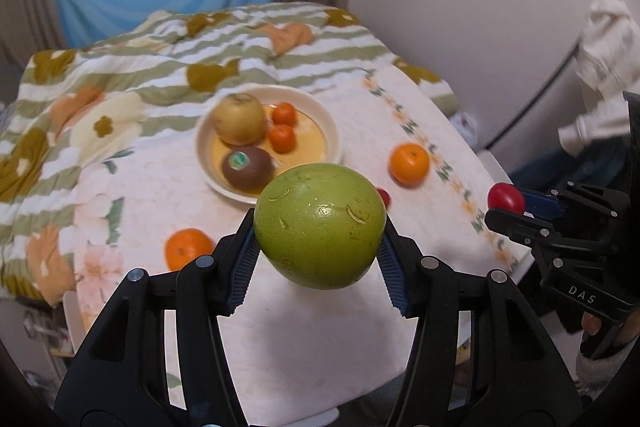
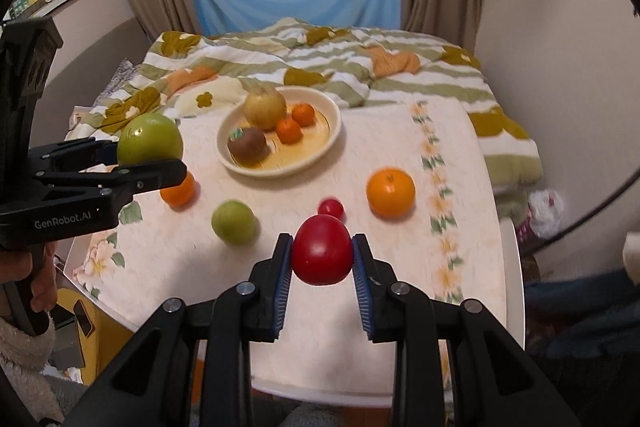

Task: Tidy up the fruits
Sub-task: 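Carry the green apple into the bowl and open the left tool while the right tool carries the tomato, then lower the red tomato into the bowl and open the right tool, then withdraw both tools from the bowl toward the remaining fruits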

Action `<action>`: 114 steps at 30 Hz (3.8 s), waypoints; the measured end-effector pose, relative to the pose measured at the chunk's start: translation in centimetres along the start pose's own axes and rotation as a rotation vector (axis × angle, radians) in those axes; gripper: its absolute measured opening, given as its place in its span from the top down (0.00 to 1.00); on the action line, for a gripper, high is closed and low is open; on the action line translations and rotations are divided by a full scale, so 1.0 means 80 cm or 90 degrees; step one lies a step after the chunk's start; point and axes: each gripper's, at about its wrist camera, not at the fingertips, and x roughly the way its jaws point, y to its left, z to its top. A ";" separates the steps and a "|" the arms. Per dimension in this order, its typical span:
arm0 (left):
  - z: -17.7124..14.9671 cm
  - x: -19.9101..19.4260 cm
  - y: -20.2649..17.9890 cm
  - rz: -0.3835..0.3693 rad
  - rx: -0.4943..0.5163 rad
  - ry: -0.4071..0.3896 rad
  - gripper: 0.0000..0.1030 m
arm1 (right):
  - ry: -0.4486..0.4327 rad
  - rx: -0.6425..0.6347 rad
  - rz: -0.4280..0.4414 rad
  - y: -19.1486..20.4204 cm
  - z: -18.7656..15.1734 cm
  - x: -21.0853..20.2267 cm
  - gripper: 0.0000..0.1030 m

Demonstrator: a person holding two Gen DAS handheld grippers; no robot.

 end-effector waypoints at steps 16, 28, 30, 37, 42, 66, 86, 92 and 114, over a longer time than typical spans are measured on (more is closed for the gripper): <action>0.078 0.052 0.085 0.080 -0.143 -0.005 0.40 | -0.002 -0.091 0.080 -0.016 0.118 0.090 0.74; 0.095 0.166 0.139 0.120 -0.212 0.062 0.40 | 0.055 -0.123 0.125 -0.040 0.166 0.192 0.74; 0.092 0.180 0.146 0.127 -0.224 0.070 0.40 | 0.068 -0.126 0.133 -0.043 0.169 0.206 0.74; 0.084 0.212 0.160 0.133 -0.253 0.086 0.40 | 0.093 -0.141 0.141 -0.048 0.173 0.232 0.74; 0.085 0.217 0.161 0.132 -0.254 0.083 0.38 | 0.095 -0.136 0.140 -0.052 0.176 0.237 0.74; 0.065 0.106 0.155 0.222 -0.254 0.035 0.00 | 0.109 -0.145 0.198 -0.038 0.187 0.253 0.74; 0.014 0.090 0.170 0.258 -0.323 0.054 0.00 | 0.115 -0.235 0.179 -0.018 0.177 0.286 0.54; 0.011 0.078 0.167 0.267 -0.323 0.047 0.00 | 0.069 -0.239 0.173 -0.022 0.179 0.269 0.04; 0.004 -0.031 0.136 0.247 -0.245 -0.034 0.00 | -0.024 -0.163 0.106 -0.018 0.159 0.110 0.00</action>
